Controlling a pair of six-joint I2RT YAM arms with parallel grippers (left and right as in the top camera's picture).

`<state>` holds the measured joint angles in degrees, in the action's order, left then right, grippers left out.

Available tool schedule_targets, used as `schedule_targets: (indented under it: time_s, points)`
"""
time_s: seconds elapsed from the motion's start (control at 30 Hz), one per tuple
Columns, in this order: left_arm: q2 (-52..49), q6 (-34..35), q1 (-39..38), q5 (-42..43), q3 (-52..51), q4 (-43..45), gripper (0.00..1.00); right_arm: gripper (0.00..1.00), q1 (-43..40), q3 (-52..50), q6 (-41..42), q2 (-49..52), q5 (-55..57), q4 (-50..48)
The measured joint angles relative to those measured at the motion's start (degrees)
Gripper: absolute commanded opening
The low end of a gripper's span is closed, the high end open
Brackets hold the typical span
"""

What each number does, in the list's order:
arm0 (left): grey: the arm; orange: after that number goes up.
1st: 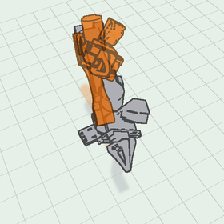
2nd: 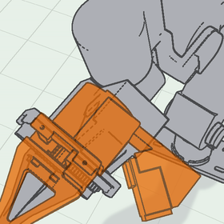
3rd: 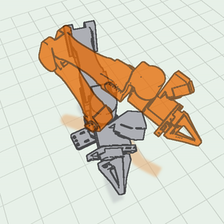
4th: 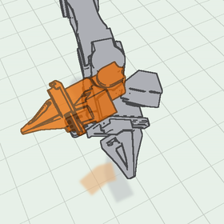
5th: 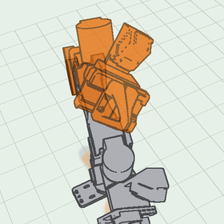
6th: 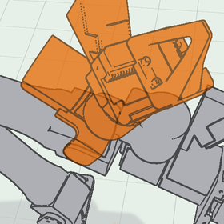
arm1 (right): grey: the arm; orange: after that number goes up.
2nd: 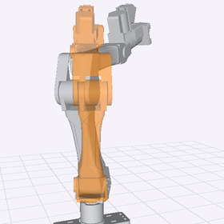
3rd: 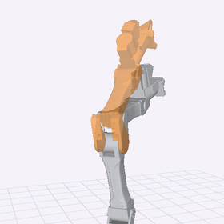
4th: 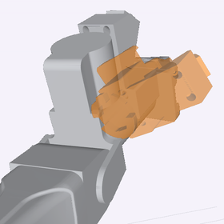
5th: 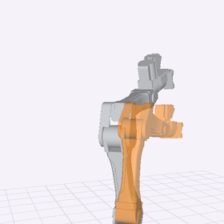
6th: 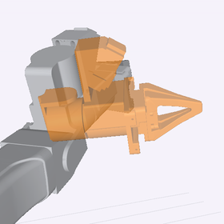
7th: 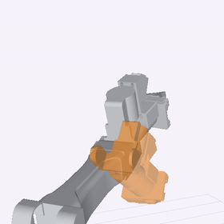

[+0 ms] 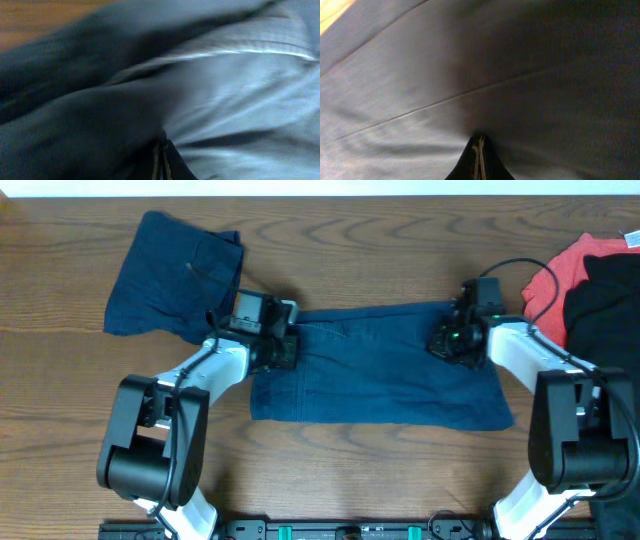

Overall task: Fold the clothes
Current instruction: 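Grasp the top edge of the folded shorts with both grippers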

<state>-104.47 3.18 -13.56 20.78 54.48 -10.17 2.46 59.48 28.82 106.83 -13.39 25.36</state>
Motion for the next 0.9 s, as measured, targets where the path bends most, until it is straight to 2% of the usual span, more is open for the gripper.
schedule_targets:
  time_s: [0.07,0.13,0.3,0.37,0.5,0.67,0.9]
  points:
    - [0.1,0.0,1.6,0.3,0.0,-0.8,0.09,0.01,-2.1,0.3,-0.3,0.0,0.4,1.2]
    - [1.2,0.0,2.5,1.4,0.0,-2.5,0.15,0.01,-4.2,0.6,-1.4,-0.2,0.4,3.0]
    - [8.8,0.4,5.0,3.0,0.0,-9.7,0.60,0.05,-7.5,0.4,-7.0,-1.9,0.7,9.7]
    - [13.2,0.8,5.6,3.1,0.0,-12.5,0.68,0.09,-7.9,0.2,-9.2,-3.4,-0.8,12.2]
    - [22.0,1.1,7.2,3.3,0.2,-20.5,0.74,0.15,-7.4,0.0,-14.5,-10.1,-7.2,18.2]
    - [22.5,1.1,9.4,3.3,0.1,-26.4,0.77,0.17,-3.3,0.0,-17.4,-16.4,-11.2,21.7]
    - [13.3,-0.7,11.4,4.3,-1.0,-24.0,0.79,0.03,6.3,0.0,-16.6,-13.0,-10.4,19.5]
